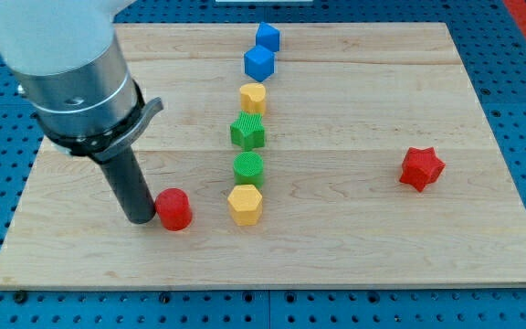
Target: Move red circle to the yellow hexagon
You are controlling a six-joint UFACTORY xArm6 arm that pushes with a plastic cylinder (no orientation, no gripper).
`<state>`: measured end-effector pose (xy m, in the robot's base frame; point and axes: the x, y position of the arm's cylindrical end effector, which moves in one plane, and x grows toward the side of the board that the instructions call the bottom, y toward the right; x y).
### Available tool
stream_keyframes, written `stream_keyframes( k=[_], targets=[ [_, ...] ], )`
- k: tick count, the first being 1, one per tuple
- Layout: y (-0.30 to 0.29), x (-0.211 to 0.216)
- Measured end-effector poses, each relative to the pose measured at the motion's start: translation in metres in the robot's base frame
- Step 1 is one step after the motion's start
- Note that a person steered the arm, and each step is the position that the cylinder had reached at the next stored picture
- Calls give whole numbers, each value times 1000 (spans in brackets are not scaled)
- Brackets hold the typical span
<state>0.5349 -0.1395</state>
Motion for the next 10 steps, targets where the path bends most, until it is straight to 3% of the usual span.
stream_keyframes(
  k=[1, 3, 8, 10],
  targets=[
    [-20, -8],
    [49, -7],
    [81, 64],
    [133, 61]
  ],
)
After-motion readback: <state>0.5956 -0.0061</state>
